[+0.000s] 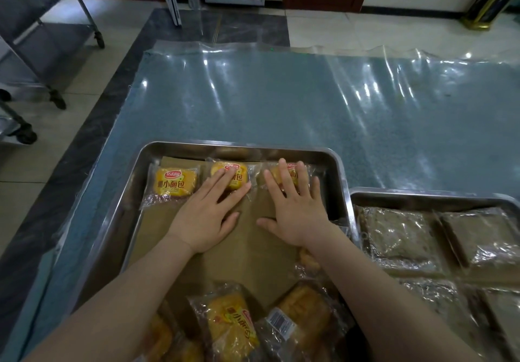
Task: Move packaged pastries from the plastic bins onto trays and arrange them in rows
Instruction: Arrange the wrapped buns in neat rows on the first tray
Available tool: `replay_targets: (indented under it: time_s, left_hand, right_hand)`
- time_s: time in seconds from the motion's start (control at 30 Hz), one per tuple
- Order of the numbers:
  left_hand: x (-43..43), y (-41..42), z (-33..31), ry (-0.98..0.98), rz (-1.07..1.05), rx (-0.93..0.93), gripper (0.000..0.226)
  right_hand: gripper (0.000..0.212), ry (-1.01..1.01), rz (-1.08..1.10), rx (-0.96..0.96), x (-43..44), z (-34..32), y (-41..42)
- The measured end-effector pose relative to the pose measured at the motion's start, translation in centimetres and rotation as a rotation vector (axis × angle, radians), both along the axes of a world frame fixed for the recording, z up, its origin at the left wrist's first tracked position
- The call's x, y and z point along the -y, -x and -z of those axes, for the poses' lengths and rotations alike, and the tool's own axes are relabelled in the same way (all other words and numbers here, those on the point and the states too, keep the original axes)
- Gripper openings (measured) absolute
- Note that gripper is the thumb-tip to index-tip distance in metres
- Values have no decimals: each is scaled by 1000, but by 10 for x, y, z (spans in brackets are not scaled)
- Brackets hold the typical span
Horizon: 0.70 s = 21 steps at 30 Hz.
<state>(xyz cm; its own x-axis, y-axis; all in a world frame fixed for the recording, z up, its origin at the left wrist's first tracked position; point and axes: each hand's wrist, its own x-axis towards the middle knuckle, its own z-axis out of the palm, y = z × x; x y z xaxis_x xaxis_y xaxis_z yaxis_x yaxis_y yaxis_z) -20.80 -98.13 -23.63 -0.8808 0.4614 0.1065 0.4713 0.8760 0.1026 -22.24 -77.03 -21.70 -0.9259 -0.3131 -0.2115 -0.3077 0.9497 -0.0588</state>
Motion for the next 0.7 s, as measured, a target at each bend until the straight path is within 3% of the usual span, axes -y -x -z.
replay_targets:
  time_s: [0.2, 0.33, 0.4, 0.53, 0.7]
  left_hand:
    - [-1, -3, -3, -3, 2, 2, 49]
    - [-2, -5, -4, 17, 23, -71, 51]
    - [1, -10, -6, -27, -44, -76, 52]
    - [20, -30, -2, -151, -252, -37, 52]
    - [40, -61, -4, -260, -433, 43, 54]
  right_hand:
    - [103, -5, 26, -88, 9, 1, -28]
    - [98, 21, 51, -29, 10, -9, -37]
    - [88, 71, 74, -51, 6, -19, -43]
    - [39, 212, 109, -105, -22, -34, -71]
    - [31, 301, 77, -122, -50, -40, -110]
